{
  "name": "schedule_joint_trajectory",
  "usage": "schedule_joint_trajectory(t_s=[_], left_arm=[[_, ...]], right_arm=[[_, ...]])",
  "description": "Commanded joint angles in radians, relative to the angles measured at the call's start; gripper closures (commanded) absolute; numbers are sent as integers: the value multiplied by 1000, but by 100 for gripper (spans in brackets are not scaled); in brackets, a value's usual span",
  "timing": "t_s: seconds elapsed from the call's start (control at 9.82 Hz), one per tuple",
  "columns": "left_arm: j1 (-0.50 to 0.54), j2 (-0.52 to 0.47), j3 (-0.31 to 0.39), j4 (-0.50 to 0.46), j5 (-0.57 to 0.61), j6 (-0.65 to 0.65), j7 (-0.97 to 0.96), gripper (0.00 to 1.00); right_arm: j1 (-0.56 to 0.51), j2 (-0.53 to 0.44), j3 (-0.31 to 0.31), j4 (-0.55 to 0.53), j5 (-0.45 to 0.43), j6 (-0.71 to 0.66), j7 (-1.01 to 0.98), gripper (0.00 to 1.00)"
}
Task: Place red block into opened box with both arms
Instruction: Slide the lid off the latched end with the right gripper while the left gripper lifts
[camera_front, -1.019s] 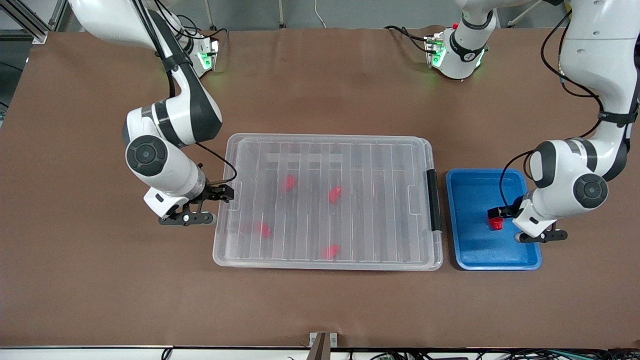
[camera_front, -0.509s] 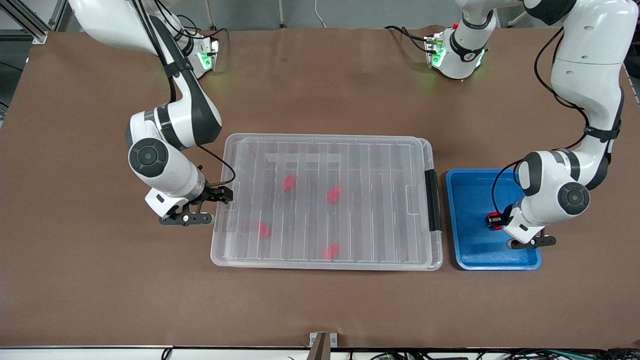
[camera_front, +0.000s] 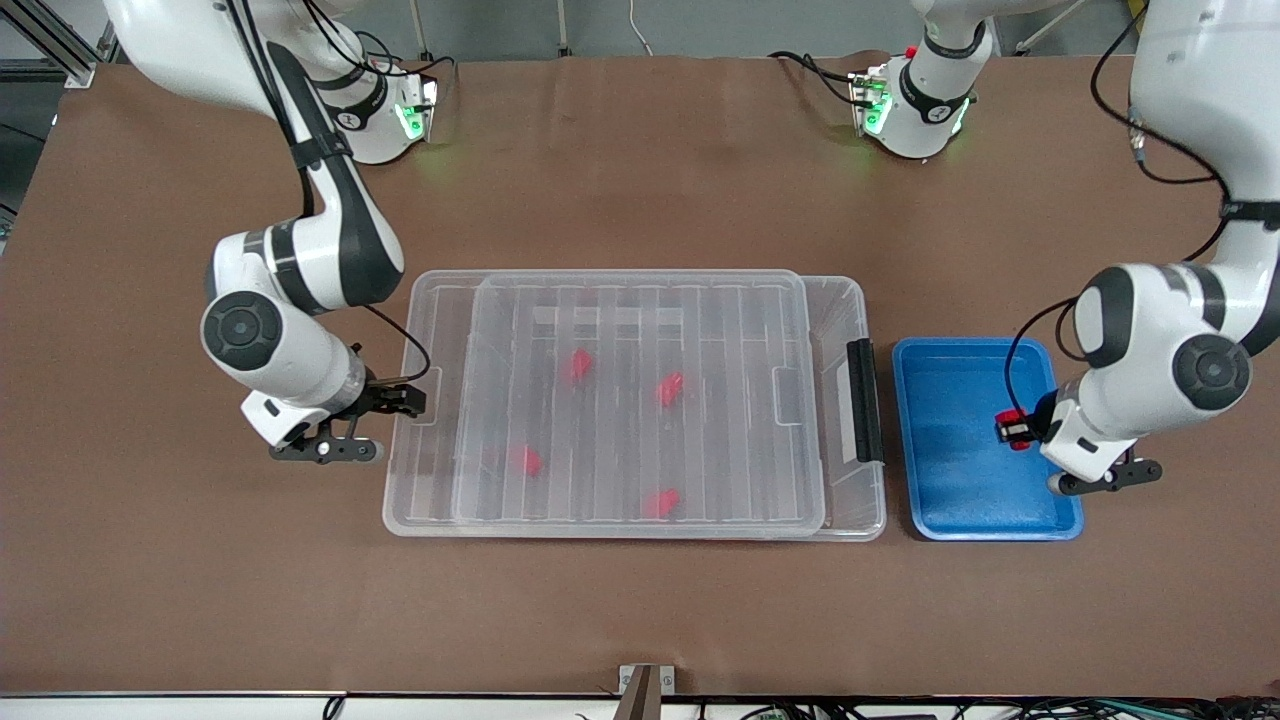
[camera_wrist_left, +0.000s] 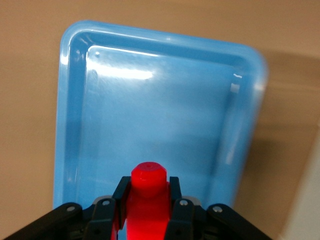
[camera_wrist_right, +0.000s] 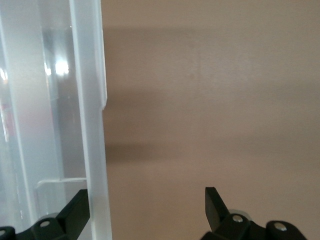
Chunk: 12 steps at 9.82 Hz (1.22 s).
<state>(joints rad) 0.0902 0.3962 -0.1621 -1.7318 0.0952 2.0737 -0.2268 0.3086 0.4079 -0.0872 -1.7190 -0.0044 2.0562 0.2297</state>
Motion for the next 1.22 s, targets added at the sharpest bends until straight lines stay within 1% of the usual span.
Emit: schedule_joint_trajectory(t_s=[0.0, 0.2, 0.31, 0.41, 0.51, 0.61, 0.71, 0.81, 0.92, 1.02, 1.12], left_arm=[[-7, -101, -126, -38, 17, -94, -125, 100], [-13, -79, -274, -34, 8, -107, -369, 100], [-15, -48, -331, -26, 8, -92, -412, 100], [-27, -18, -362, -23, 12, -63, -436, 100], [-79, 25, -364, -22, 21, -19, -440, 99], [-130, 73, -359, -23, 20, 61, -469, 99], [-144, 111, -358, -28, 34, 119, -488, 99], [-147, 154, -358, -32, 94, 152, -494, 99], [-145, 189, -359, -34, 153, 173, -496, 99], [-136, 219, -358, -34, 172, 189, -494, 99], [-138, 243, -358, -44, 195, 221, -496, 99]], right_arm=[[-78, -43, 9, -36, -25, -26, -103, 0], [-129, -55, 9, -36, -25, -45, -188, 0], [-152, -57, 9, -36, -26, -53, -229, 0], [-166, -58, 9, -33, -26, -62, -248, 0], [-169, -61, 9, -30, -26, -67, -254, 0], [-167, -63, 9, -24, -26, -79, -251, 0], [-164, -63, 11, 22, -25, -112, -234, 0], [-164, -69, 11, 98, -23, -182, -198, 0], [-169, -92, 9, 175, -23, -288, -147, 0], [-169, -121, 0, 224, -25, -354, -107, 0], [-172, -165, -32, 234, -14, -385, -69, 0]])
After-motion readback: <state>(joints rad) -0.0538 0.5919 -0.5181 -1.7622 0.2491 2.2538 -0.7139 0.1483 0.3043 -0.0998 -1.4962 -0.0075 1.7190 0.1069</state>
